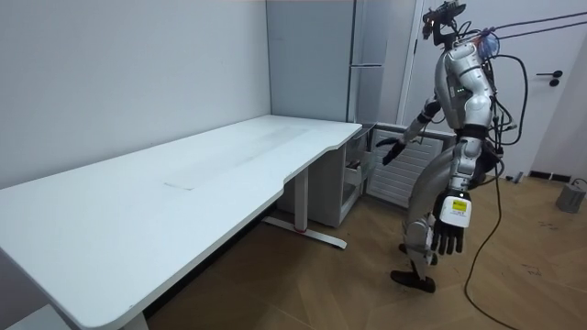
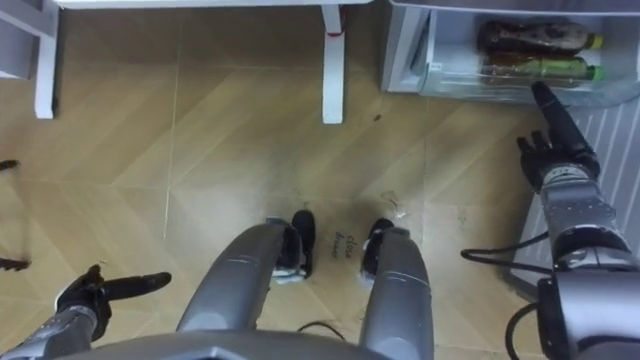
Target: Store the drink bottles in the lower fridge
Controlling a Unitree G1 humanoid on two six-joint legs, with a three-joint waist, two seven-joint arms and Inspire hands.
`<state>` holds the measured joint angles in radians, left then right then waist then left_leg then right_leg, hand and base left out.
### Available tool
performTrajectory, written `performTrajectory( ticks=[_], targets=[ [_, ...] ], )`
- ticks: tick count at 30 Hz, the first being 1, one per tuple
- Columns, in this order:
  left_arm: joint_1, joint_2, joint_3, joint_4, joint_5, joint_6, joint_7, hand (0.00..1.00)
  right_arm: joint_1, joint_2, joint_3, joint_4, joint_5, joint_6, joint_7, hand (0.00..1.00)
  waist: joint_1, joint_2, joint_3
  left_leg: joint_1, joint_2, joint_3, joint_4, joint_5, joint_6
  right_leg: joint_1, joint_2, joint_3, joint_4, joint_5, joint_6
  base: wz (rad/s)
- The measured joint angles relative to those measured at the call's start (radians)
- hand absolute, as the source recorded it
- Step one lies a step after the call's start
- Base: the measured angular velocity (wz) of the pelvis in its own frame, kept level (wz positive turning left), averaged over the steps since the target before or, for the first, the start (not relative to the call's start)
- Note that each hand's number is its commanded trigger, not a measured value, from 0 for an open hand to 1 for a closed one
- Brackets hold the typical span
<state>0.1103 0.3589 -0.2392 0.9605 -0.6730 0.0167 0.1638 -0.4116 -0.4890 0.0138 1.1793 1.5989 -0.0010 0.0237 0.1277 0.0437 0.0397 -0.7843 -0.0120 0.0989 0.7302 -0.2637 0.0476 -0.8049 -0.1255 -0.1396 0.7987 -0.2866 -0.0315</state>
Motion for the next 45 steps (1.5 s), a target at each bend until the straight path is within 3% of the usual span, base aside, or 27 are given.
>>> performTrajectory(
  ticks=[5, 9, 16, 18, 27, 31, 36, 38, 45],
  targets=[
    [-0.006, -0.004, -0.001, -0.007, 0.007, 0.0, 0.005, 0.0, -0.055, 0.005, 0.0, -0.004, 0.047, -0.001, 0.037, 0.0, 0.009, 0.006, 0.001, -0.091, -0.002, 0.01, 0.108, -0.038, -0.003, -0.101, -0.016, 0.016, 0.126, -0.051, -0.008, 0.02],
    [0.001, -0.002, -0.002, -0.033, 0.007, 0.0, 0.023, 0.0, -0.103, 0.005, 0.0, -0.015, 0.063, -0.008, 0.085, 0.0, 0.015, 0.007, 0.0011, -0.195, -0.002, -0.004, 0.214, -0.067, -0.014, -0.194, -0.043, -0.001, 0.233, -0.091, -0.032, 0.17],
    [0.007, 0.002, -0.042, -0.052, 0.006, 0.019, 0.03, 0.0, -0.108, 0.005, 0.002, -0.015, 0.082, -0.011, 0.115, 0.0, 0.002, 0.001, 0.0019, -0.326, -0.002, -0.012, 0.368, -0.112, -0.02, -0.318, -0.066, 0.002, 0.391, -0.146, -0.042, 0.06],
    [0.007, 0.005, -0.042, -0.073, 0.007, 0.019, 0.034, 0.0, -0.121, 0.005, 0.003, -0.016, 0.089, -0.021, 0.115, 0.0, 0.004, 0.0, 0.0016, -0.361, -0.001, -0.011, 0.391, -0.112, -0.022, -0.357, -0.066, 0.006, 0.415, -0.15, -0.04, 0.0],
    [0.009, 0.016, -0.056, -0.153, 0.04, 0.021, 0.046, 0.0, -0.158, -0.003, 0.003, -0.017, 0.107, -0.03, 0.118, 0.0, 0.009, -0.009, 0.0037, -0.461, 0.0, -0.028, 0.433, -0.099, -0.041, -0.451, -0.07, -0.002, 0.46, -0.143, -0.067, 0.04],
    [0.014, 0.04, -0.056, -0.199, 0.041, 0.021, 0.047, 0.0, -0.158, -0.005, 0.006, -0.02, 0.107, -0.022, 0.106, 0.0, 0.009, -0.023, 0.0108, -0.47, 0.001, -0.042, 0.433, -0.091, -0.056, -0.452, -0.073, -0.02, 0.459, -0.143, -0.076, 0.05],
    [0.018, 0.066, -0.035, -0.223, 0.046, 0.019, 0.048, 0.0, -0.158, -0.005, 0.007, -0.021, 0.107, -0.007, 0.083, 0.0, 0.009, -0.048, 0.0114, -0.471, 0.001, -0.048, 0.429, -0.089, -0.059, -0.451, -0.075, -0.03, 0.453, -0.142, -0.081, 0.01],
    [0.04, 0.075, -0.008, -0.235, 0.059, 0.012, 0.049, 0.0, -0.158, -0.004, 0.012, -0.021, 0.103, -0.002, 0.075, 0.0, 0.009, -0.06, 0.0125, -0.47, 0.001, -0.048, 0.429, -0.088, -0.061, -0.448, -0.082, -0.037, 0.453, -0.142, -0.085, 0.0],
    [0.11, 0.102, 0.044, -0.274, 0.057, 0.005, 0.052, 0.0, -0.158, -0.006, 0.033, -0.021, 0.109, 0.003, 0.049, 0.0, 0.013, -0.066, 0.0134, -0.426, -0.003, -0.061, 0.42, -0.089, -0.058, -0.388, -0.093, -0.056, 0.436, -0.146, -0.081, 0.03]
  ],
)
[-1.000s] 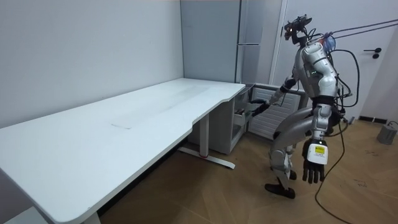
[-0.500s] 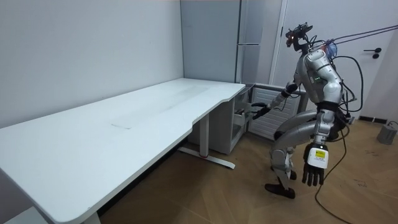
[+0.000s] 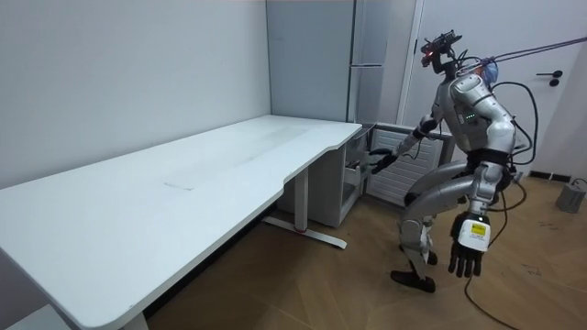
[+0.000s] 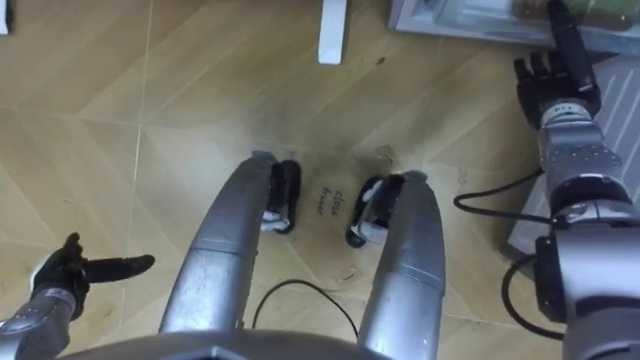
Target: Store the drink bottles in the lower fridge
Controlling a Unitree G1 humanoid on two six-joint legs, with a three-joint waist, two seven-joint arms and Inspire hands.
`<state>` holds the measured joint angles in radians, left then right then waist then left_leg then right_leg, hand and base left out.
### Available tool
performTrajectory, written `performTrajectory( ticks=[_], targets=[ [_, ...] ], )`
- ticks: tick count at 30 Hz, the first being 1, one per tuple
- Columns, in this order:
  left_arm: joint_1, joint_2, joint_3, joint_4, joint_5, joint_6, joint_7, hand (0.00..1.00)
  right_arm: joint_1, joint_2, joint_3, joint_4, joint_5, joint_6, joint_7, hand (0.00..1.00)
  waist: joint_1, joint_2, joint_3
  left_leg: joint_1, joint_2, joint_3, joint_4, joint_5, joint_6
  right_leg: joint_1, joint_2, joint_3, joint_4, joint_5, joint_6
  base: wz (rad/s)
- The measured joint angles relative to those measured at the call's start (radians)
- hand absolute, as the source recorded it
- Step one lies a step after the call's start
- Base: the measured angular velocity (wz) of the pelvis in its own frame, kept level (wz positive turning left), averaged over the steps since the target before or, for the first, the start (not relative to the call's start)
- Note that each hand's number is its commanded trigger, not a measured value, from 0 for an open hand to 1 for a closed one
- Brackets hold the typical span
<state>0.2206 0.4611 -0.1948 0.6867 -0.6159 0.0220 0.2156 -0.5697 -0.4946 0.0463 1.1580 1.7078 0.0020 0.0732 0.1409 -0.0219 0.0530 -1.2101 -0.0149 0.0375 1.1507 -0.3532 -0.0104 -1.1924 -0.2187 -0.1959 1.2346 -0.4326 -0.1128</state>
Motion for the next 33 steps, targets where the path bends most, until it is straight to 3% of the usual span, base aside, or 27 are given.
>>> performTrajectory(
  ticks=[3, 6, 9, 12, 14, 22, 33],
  targets=[
    [0.023, 0.01, 0.013, -0.024, 0.001, -0.008, 0.008, 0.0, -0.003, -0.008, 0.0, -0.03, 0.007, -0.005, -0.028, 0.0, 0.012, 0.001, -0.0002, 0.031, 0.0, -0.002, -0.018, -0.002, 0.004, 0.042, -0.025, -0.025, -0.016, -0.002, 0.003, 0.1],
    [0.025, 0.026, 0.018, -0.021, 0.007, -0.009, 0.017, 0.0, -0.003, -0.039, -0.001, -0.025, 0.011, -0.005, -0.071, 0.0, 0.052, 0.005, 0.0, 0.047, -0.008, -0.014, -0.048, 0.007, -0.001, 0.072, -0.056, -0.071, -0.048, 0.0, 0.009, 0.1],
    [0.062, 0.026, 0.037, -0.021, 0.011, -0.006, 0.023, 0.0, -0.002, -0.054, -0.001, -0.024, 0.014, -0.007, -0.1, 0.0, 0.064, 0.009, 0.0011, 0.076, -0.021, -0.021, -0.093, 0.037, 0.002, 0.097, -0.063, -0.078, -0.075, 0.006, 0.013, 0.13],
    [0.085, 0.026, 0.036, -0.009, 0.009, -0.005, 0.019, 0.0, -0.003, -0.058, -0.001, -0.024, 0.013, -0.015, -0.116, 0.0, 0.072, 0.008, 0.0015, 0.108, -0.033, -0.023, -0.135, 0.059, -0.003, 0.126, -0.081, -0.091, -0.089, 0.006, 0.008, 0.17],
    [0.089, 0.026, 0.041, 0.001, 0.017, -0.006, 0.018, 0.0, -0.013, -0.066, -0.001, -0.024, 0.013, -0.014, -0.132, 0.0, 0.084, 0.007, 0.0018, 0.134, -0.033, -0.025, -0.153, 0.067, -0.015, 0.154, -0.098, -0.113, -0.091, -0.003, -0.007, 0.11],
    [0.097, 0.027, 0.055, 0.001, 0.04, -0.023, 0.018, 0.0, -0.111, -0.067, 0.009, -0.024, -0.012, -0.036, -0.147, 0.0, 0.092, 0.012, 0.0045, 0.167, -0.032, -0.068, -0.183, 0.077, -0.046, 0.208, -0.101, -0.17, -0.105, -0.028, -0.048, 0.15],
    [0.119, 0.03, 0.055, 0.01, 0.043, -0.024, 0.001, 0.0, -0.122, -0.067, 0.01, -0.024, -0.026, -0.068, -0.144, 0.0, 0.115, 0.017, 0.0056, 0.162, -0.029, -0.081, -0.178, 0.076, -0.053, 0.213, -0.096, -0.182, -0.105, -0.035, -0.044, 0.01]
  ],
)
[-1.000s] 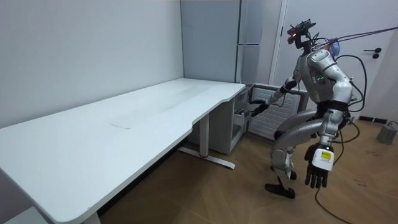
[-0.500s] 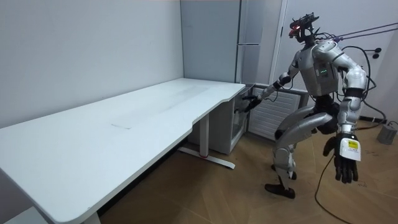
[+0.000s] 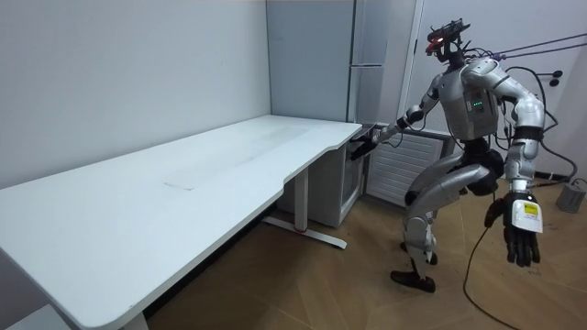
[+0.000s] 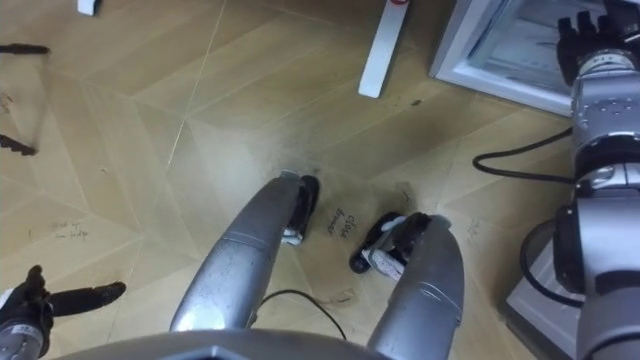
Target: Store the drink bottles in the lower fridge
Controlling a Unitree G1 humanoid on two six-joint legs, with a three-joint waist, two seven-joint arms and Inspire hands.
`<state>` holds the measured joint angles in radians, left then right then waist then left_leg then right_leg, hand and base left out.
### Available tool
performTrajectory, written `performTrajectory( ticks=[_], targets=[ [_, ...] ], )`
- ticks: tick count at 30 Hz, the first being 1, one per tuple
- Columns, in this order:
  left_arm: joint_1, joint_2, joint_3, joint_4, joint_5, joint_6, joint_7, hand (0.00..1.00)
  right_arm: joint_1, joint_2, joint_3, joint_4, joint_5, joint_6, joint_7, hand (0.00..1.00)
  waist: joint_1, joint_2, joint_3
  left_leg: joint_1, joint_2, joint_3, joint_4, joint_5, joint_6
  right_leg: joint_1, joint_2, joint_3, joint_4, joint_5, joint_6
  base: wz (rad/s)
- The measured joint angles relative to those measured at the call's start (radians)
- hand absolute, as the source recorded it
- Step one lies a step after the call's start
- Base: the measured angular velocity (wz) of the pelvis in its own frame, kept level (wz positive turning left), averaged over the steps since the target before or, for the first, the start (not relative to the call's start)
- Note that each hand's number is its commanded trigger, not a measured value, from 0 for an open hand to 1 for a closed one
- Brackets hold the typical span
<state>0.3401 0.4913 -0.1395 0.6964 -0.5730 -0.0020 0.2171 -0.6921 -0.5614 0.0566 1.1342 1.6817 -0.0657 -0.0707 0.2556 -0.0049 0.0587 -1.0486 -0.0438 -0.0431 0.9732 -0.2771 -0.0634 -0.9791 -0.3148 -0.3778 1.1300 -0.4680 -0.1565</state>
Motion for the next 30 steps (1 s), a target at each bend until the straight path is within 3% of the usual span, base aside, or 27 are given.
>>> performTrajectory(
  ticks=[11, 18, 21, 27, 30],
  targets=[
    [0.002, 0.008, 0.0, 0.044, 0.058, 0.0, -0.012, 0.0, 0.001, 0.0, 0.01, 0.0, -0.002, -0.048, 0.0, 0.0, 0.013, 0.012, -0.0016, -0.023, -0.003, -0.03, -0.009, 0.017, -0.014, 0.0, 0.0, -0.039, -0.018, 0.006, -0.014, 0.03],
    [0.002, 0.01, 0.0, 0.046, 0.057, 0.001, -0.013, 0.0, 0.004, 0.0, 0.009, 0.04, -0.012, -0.053, 0.029, 0.0, 0.023, 0.011, -0.0013, -0.025, 0.0, -0.05, -0.019, 0.02, -0.018, 0.013, 0.004, -0.065, -0.035, 0.015, -0.016, 0.05],
    [0.003, 0.01, 0.0, 0.048, 0.058, 0.003, -0.017, 0.0, 0.006, -0.006, 0.012, 0.076, -0.073, -0.034, 0.06, 0.0, 0.024, 0.01, -0.0009, -0.01, -0.001, -0.049, -0.029, 0.02, -0.017, 0.027, 0.003, -0.066, -0.045, 0.016, -0.013, 0.01],
    [-0.002, 0.009, -0.001, 0.057, 0.053, 0.001, -0.038, 0.0, 0.042, -0.02, 0.046, 0.141, -0.184, 0.048, 0.109, 0.0, 0.014, 0.001, 0.0034, 0.086, -0.003, -0.053, -0.101, 0.04, -0.007, 0.126, 0.011, -0.086, -0.118, 0.036, -0.001, 0.05],
    [-0.021, -0.004, -0.002, 0.089, 0.054, 0.002, -0.054, 0.0, 0.093, -0.02, 0.063, 0.148, -0.286, 0.067, 0.148, 0.0, -0.004, -0.003, 0.0035, 0.159, 0.0, -0.056, -0.15, 0.045, 0.0, 0.204, 0.03, -0.09, -0.18, 0.049, 0.025, 0.07]
  ],
)
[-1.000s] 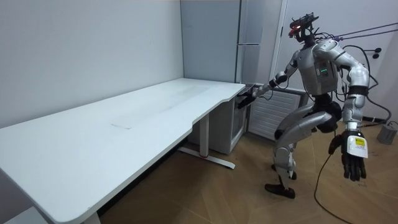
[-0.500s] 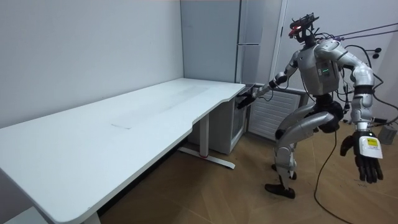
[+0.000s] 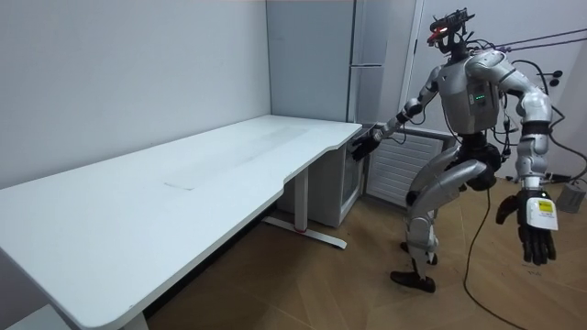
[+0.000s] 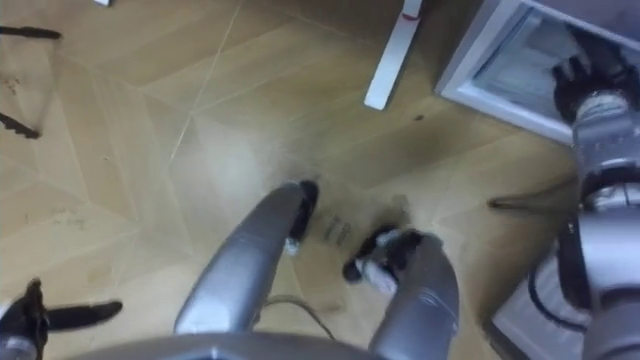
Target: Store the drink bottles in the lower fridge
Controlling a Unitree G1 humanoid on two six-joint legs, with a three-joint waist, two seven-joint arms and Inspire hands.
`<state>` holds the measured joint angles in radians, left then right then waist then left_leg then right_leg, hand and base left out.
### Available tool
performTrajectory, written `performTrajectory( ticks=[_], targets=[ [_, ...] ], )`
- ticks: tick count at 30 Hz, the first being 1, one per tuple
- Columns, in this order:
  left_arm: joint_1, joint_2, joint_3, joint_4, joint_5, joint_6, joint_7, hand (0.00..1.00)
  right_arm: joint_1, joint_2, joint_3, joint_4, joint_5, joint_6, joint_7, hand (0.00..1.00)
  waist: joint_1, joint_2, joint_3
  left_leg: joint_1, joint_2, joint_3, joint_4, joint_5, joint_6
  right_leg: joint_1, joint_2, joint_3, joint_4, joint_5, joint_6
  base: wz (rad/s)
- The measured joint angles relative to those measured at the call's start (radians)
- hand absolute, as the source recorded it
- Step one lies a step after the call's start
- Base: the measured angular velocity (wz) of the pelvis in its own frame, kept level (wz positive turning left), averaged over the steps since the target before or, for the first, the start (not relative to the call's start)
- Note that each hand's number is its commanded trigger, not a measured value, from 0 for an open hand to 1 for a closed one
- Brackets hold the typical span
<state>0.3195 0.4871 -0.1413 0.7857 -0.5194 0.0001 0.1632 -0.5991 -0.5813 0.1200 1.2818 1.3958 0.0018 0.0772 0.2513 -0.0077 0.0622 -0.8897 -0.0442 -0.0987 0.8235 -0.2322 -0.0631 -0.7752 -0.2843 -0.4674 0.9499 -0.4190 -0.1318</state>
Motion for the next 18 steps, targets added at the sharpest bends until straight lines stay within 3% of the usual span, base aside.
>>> performTrajectory(
  ticks=[5, 9, 10, 11, 14, 18],
  targets=[
    [-0.052, -0.032, 0.011, 0.082, 0.0, -0.005, -0.022, 0.0, 0.111, 0.002, 0.008, 0.001, -0.16, 0.002, 0.079, 0.0, -0.011, -0.005, -0.0042, 0.128, 0.018, 0.006, -0.1, 0.01, 0.019, 0.133, 0.05, -0.003, -0.147, 0.05, 0.039, -0.11],
    [-0.082, -0.067, 0.023, 0.145, 0.002, -0.006, -0.023, 0.0, 0.219, 0.021, 0.011, 0.008, -0.27, 0.003, 0.118, 0.0, -0.034, -0.001, -0.0194, 0.249, 0.033, 0.016, -0.19, 0.017, 0.033, 0.259, 0.096, 0.005, -0.287, 0.102, 0.07, -0.19],
    [-0.099, -0.08, 0.024, 0.169, 0.001, -0.007, -0.023, 0.0, 0.267, 0.042, 0.012, 0.009, -0.29, 0.001, 0.122, 0.0, -0.041, -0.004, -0.0303, 0.294, 0.032, 0.021, -0.226, 0.021, 0.04, 0.303, 0.102, 0.005, -0.326, 0.111, 0.079, -0.05],
    [-0.114, -0.095, 0.021, 0.185, 0.003, -0.007, -0.028, 0.0, 0.3, 0.067, 0.012, 0.009, -0.312, 0.002, 0.123, 0.0, -0.055, 0.001, -0.0344, 0.336, 0.034, 0.025, -0.253, 0.023, 0.043, 0.346, 0.11, 0.006, -0.364, 0.123, 0.087, -0.06],
    [-0.121, -0.132, 0.022, 0.198, 0.002, -0.025, -0.048, 0.0, 0.388, 0.139, 0.01, 0.006, -0.366, 0.001, 0.136, 0.0, -0.088, 0.005, -0.0399, 0.437, 0.033, 0.049, -0.334, 0.034, 0.057, 0.433, 0.126, 0.022, -0.437, 0.144, 0.106, -0.13],
    [-0.115, -0.177, 0.027, 0.209, 0.002, -0.031, -0.049, 0.0, 0.496, 0.194, 0.011, 0.005, -0.398, 0.014, 0.147, 0.0, -0.116, 0.01, -0.0524, 0.546, 0.031, 0.093, -0.423, 0.042, 0.069, 0.512, 0.129, 0.056, -0.502, 0.16, 0.127, -0.28]
  ],
)
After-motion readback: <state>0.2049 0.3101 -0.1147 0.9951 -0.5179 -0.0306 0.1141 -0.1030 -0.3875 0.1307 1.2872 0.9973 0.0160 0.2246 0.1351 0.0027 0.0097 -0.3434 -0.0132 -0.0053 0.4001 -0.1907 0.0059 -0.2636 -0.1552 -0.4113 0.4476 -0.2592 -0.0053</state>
